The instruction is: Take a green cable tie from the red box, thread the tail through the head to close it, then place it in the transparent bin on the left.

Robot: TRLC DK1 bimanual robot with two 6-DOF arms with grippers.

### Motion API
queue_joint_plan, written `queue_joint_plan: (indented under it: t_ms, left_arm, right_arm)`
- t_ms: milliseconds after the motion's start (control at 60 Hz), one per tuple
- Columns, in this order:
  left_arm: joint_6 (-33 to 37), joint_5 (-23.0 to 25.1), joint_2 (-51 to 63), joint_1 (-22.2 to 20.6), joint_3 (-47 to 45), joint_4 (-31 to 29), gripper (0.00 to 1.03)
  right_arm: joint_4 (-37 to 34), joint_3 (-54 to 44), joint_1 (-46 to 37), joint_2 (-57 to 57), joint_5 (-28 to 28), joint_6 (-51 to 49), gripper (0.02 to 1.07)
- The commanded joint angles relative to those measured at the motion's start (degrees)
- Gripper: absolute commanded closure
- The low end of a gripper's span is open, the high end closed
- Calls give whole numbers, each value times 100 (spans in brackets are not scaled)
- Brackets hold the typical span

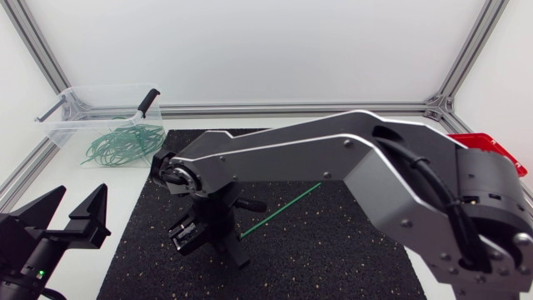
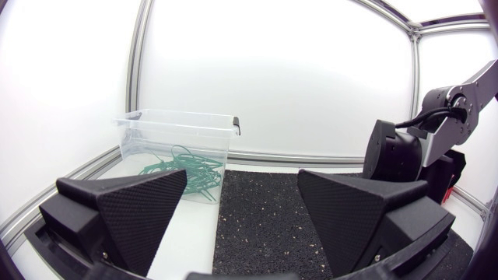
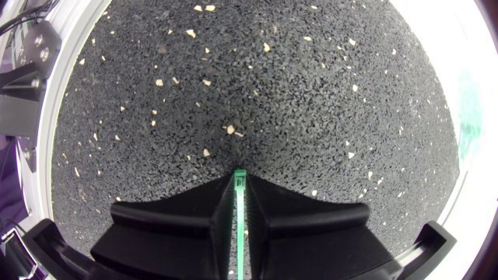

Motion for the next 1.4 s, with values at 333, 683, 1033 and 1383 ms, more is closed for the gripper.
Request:
queue_joint_plan:
  t_ms: [333, 683, 1033, 1383]
  left_arm:
    - [44, 34, -41, -191, -231, -87, 4]
    - [378, 69, -41, -305, 147, -359, 12]
    - [273, 895, 1286, -244, 974, -552, 12]
    - [167, 2310, 4740, 1075, 2758, -192, 11]
  right_arm:
    - [-1519, 1525, -825, -294, -63, 383, 101]
    - [-2723, 3213, -1510, -154, -635, 717, 101]
    - [-2793, 3960, -1651, -154, -916, 1086, 101]
    - [-2793, 5885, -2240, 875, -819, 1579, 101]
